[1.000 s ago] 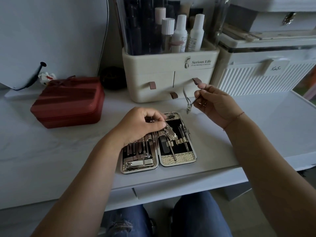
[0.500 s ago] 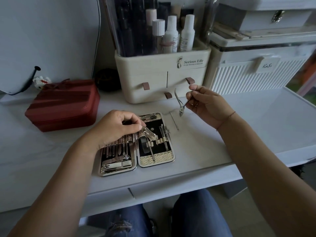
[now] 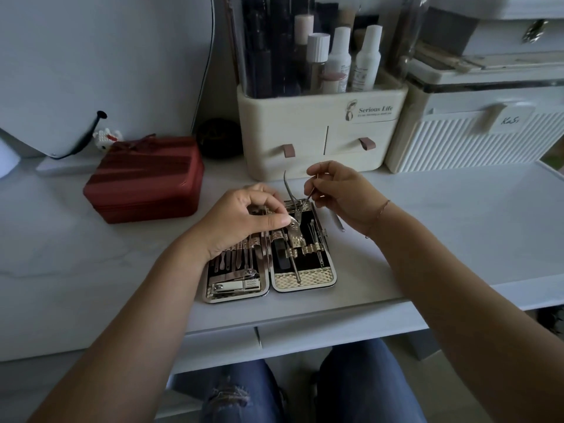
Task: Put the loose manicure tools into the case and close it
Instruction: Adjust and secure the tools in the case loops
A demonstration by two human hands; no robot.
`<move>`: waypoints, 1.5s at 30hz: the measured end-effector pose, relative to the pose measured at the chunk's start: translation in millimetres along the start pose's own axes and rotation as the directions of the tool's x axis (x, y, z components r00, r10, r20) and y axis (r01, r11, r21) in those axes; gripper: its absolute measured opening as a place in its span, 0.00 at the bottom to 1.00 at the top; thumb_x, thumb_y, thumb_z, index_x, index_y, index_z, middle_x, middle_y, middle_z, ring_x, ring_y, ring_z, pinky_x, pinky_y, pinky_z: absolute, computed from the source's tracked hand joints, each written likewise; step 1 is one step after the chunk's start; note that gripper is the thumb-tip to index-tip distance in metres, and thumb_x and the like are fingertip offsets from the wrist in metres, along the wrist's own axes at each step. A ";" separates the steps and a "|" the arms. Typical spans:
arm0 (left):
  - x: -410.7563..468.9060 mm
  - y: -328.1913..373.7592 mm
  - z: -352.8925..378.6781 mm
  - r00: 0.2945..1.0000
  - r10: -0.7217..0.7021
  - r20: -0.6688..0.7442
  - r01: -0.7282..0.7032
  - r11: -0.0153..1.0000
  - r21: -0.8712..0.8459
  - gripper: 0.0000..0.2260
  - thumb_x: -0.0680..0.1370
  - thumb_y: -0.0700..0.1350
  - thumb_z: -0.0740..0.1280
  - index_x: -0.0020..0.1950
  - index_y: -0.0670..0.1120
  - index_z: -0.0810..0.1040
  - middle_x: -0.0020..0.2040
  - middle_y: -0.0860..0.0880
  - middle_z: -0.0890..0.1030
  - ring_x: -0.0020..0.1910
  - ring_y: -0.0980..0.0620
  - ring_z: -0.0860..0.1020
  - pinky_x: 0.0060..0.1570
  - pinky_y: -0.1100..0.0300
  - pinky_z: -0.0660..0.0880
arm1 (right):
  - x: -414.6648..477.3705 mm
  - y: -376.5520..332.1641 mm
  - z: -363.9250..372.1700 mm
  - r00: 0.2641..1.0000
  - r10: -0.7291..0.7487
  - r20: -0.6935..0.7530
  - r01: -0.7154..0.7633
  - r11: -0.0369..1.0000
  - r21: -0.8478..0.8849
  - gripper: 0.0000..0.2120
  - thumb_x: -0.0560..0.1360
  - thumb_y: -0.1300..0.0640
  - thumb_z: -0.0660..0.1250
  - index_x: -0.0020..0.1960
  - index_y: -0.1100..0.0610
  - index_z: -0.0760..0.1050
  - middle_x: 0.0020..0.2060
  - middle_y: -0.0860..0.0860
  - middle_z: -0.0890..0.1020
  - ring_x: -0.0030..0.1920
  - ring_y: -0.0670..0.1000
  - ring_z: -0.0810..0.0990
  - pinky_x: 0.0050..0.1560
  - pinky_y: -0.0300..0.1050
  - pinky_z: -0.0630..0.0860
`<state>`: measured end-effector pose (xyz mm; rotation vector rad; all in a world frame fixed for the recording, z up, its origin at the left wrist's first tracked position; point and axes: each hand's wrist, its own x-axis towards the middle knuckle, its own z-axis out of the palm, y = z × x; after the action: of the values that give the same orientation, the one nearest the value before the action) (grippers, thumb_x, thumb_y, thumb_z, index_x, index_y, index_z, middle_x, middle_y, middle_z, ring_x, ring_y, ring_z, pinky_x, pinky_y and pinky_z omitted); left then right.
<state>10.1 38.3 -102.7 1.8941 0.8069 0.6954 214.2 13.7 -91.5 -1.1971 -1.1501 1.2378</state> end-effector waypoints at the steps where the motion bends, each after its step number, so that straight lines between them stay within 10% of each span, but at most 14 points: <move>1: 0.3 1.3 0.4 1.000 0.005 -0.003 -0.005 1.000 0.004 0.08 0.64 0.55 0.76 0.38 0.54 0.83 0.46 0.57 0.78 0.52 0.57 0.75 0.58 0.62 0.67 | -0.3 1.0 1.2 1.000 0.011 0.010 -0.011 1.000 -0.029 0.12 0.78 0.71 0.53 0.47 0.57 0.68 0.36 0.55 0.76 0.34 0.48 0.71 0.34 0.37 0.69; 15: 3.2 5.6 6.8 0.994 0.036 -0.106 -0.032 0.999 0.032 0.02 0.69 0.45 0.75 0.39 0.49 0.83 0.48 0.52 0.79 0.50 0.60 0.76 0.60 0.60 0.68 | 1.5 0.7 -2.7 0.995 0.077 0.064 -0.083 0.991 0.102 0.10 0.78 0.70 0.53 0.48 0.59 0.70 0.36 0.55 0.76 0.33 0.49 0.72 0.31 0.35 0.73; 26: 5.7 2.7 9.8 0.986 0.045 -0.161 -0.026 0.993 0.116 0.02 0.70 0.45 0.74 0.41 0.49 0.83 0.60 0.58 0.76 0.61 0.61 0.73 0.63 0.61 0.65 | -3.2 -5.2 0.6 0.970 0.149 0.194 -0.095 0.960 -0.263 0.10 0.78 0.69 0.56 0.50 0.58 0.73 0.38 0.53 0.79 0.34 0.47 0.71 0.35 0.39 0.69; 35: 6.9 4.0 13.1 0.976 0.056 -0.208 -0.021 0.986 0.168 0.03 0.68 0.48 0.75 0.38 0.53 0.82 0.48 0.56 0.80 0.50 0.57 0.78 0.57 0.60 0.71 | -17.9 5.2 8.5 0.989 -0.044 0.144 0.123 0.786 -0.606 0.13 0.77 0.65 0.60 0.58 0.57 0.77 0.38 0.46 0.79 0.34 0.38 0.75 0.40 0.31 0.74; 45: 6.6 -0.3 11.8 0.974 0.094 -0.206 -0.041 0.968 0.248 0.04 0.69 0.49 0.75 0.38 0.57 0.81 0.53 0.59 0.78 0.54 0.59 0.76 0.56 0.65 0.68 | -22.2 19.0 11.5 0.978 -0.204 -0.052 0.138 0.806 -0.576 0.08 0.72 0.57 0.70 0.51 0.54 0.78 0.42 0.48 0.82 0.41 0.43 0.80 0.44 0.31 0.76</move>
<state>22.9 37.2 -106.9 2.0970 1.0067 0.8909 201.5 -8.7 -109.3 -1.5353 -1.5694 0.6840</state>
